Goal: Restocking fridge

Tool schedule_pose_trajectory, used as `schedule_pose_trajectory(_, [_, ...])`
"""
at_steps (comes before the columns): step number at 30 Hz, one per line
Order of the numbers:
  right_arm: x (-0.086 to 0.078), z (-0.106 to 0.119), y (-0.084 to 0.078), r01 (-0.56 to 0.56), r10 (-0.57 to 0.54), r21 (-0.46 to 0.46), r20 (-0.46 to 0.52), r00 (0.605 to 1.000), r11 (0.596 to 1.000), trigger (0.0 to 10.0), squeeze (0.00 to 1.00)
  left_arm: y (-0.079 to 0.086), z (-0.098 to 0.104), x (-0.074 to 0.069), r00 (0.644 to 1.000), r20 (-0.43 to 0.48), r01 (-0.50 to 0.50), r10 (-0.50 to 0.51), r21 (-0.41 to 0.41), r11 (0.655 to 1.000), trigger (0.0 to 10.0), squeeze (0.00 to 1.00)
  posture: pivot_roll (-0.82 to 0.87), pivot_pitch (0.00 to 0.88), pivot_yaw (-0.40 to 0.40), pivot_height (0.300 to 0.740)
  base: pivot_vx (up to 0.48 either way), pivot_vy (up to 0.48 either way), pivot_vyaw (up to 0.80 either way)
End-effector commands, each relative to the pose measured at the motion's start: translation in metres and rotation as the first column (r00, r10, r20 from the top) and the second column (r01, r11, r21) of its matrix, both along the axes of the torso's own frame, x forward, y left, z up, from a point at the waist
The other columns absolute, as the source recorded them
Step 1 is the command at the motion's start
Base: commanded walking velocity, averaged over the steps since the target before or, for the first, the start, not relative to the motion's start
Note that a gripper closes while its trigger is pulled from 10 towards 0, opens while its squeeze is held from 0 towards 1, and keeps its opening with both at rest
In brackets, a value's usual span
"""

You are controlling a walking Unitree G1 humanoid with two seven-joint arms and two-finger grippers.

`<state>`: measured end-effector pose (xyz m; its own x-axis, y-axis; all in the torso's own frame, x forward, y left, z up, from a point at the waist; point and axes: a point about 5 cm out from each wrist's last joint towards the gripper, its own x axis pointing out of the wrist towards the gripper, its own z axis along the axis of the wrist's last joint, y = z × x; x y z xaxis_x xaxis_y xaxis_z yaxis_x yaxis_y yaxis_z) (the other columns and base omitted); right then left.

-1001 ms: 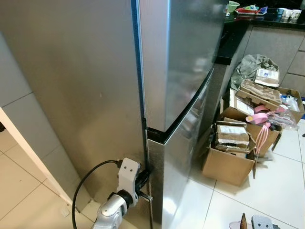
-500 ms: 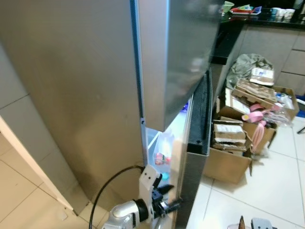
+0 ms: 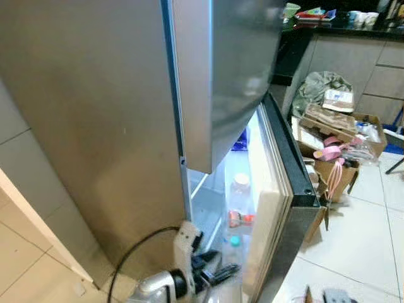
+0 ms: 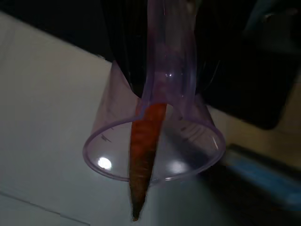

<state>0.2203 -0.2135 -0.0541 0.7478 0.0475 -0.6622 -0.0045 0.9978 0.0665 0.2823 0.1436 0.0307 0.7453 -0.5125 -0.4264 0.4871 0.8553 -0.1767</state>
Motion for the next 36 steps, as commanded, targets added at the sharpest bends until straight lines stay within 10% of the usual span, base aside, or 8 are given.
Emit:
schedule_pose_trajectory(1, [0.001,0.001,0.005,-0.052,0.052,0.008,0.018,0.998,0.999,10.0,0.00,0.020,-0.016,-0.006,0.995,-0.028,-0.096,0.101,0.146,0.985,10.0,0.00,-0.02,0.120,0.020,0.740,0.000,0.000,0.00])
schedule_pose_trajectory(7, [0.023,0.016,0.042,-0.329,0.319,0.070,0.121,0.940,0.942,10.0,0.00,0.047,-0.037,-0.022,0.962,-0.104,-0.220,0.251,0.246,0.944,10.0,0.00,-0.02,0.124,0.014,0.740,0.000,0.000,0.00])
schedule_pose_trajectory(18, [0.029,0.023,0.059,-0.471,0.456,0.075,0.157,0.876,0.879,10.0,0.00,0.046,-0.054,-0.036,0.946,-0.115,-0.263,0.304,0.278,0.924,10.0,0.00,-0.02,0.126,0.004,0.740,0.000,0.000,0.00])
schedule_pose_trajectory(36, [-0.016,-0.006,0.000,-0.228,0.225,-0.046,-0.056,0.973,0.973,10.0,0.00,0.012,-0.031,-0.007,0.980,-0.003,-0.195,0.197,0.123,0.973,10.0,0.00,-0.03,0.124,0.014,0.740,0.000,0.000,0.00])
